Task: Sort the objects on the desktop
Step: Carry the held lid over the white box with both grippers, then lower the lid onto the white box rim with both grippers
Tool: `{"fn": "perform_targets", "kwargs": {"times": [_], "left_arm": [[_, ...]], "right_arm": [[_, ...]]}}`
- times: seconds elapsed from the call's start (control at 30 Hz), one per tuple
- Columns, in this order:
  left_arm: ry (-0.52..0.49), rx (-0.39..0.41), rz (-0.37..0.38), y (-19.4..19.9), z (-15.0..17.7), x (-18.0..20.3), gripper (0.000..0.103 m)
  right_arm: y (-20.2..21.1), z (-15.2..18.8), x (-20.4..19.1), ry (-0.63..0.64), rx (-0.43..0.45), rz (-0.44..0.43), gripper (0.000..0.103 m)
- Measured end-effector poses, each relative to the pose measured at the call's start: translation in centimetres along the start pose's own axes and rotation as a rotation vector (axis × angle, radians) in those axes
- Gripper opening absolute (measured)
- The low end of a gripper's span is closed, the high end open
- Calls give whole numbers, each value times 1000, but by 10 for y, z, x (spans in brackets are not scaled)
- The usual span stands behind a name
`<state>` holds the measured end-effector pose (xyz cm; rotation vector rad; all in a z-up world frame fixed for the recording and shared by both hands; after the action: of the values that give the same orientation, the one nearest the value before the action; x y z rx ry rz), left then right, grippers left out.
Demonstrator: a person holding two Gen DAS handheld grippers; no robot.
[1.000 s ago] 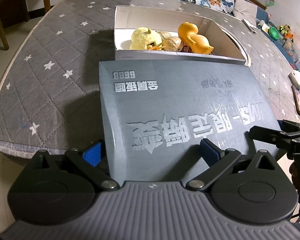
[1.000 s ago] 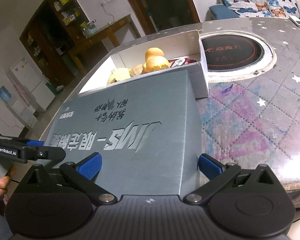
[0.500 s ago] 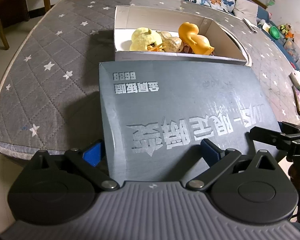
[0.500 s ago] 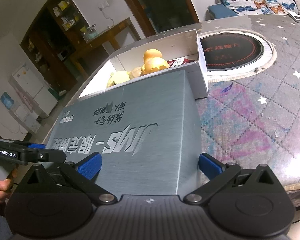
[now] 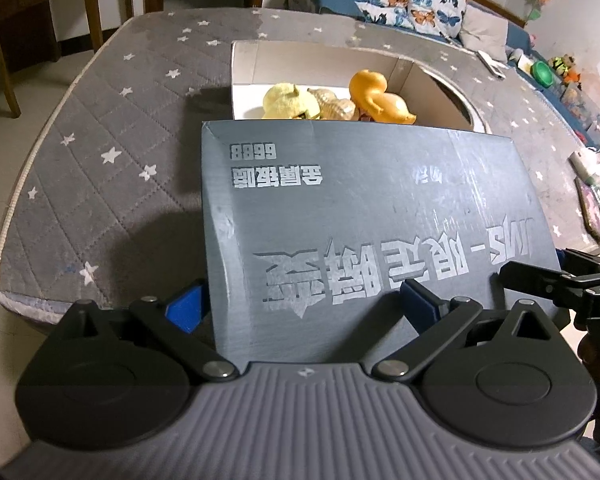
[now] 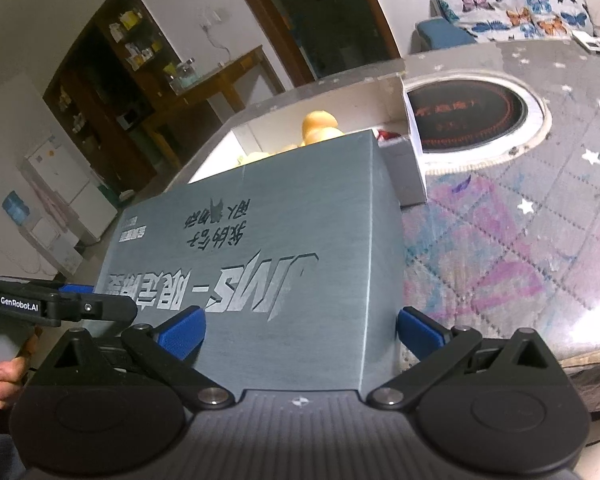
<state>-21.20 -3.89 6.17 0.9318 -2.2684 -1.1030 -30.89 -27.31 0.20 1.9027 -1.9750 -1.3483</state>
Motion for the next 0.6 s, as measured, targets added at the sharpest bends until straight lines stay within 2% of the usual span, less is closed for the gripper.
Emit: {"fn": "perform_targets", "kwargs": {"times": [0.3,0.6], "left_arm": [[29,9,33,13,-13,-2,100],[30,64,-1,9,-61,-8,100]], "right_arm": [[13,-21,-17,56,26,14,103],[8,-62,-31,121,70,37,103]]}}
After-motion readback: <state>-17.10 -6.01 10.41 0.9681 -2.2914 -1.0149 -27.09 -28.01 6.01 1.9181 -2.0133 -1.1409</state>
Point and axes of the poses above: each gripper's, at about its wrist camera, not at the fingertips, and y roughly against the way its jaws point, x to its right, z to its underside, the point moved 4 cm from there along -y, roughly the way its jaws point, and after that the axes turned 6 degrees about -y, right-handed, at the moved point
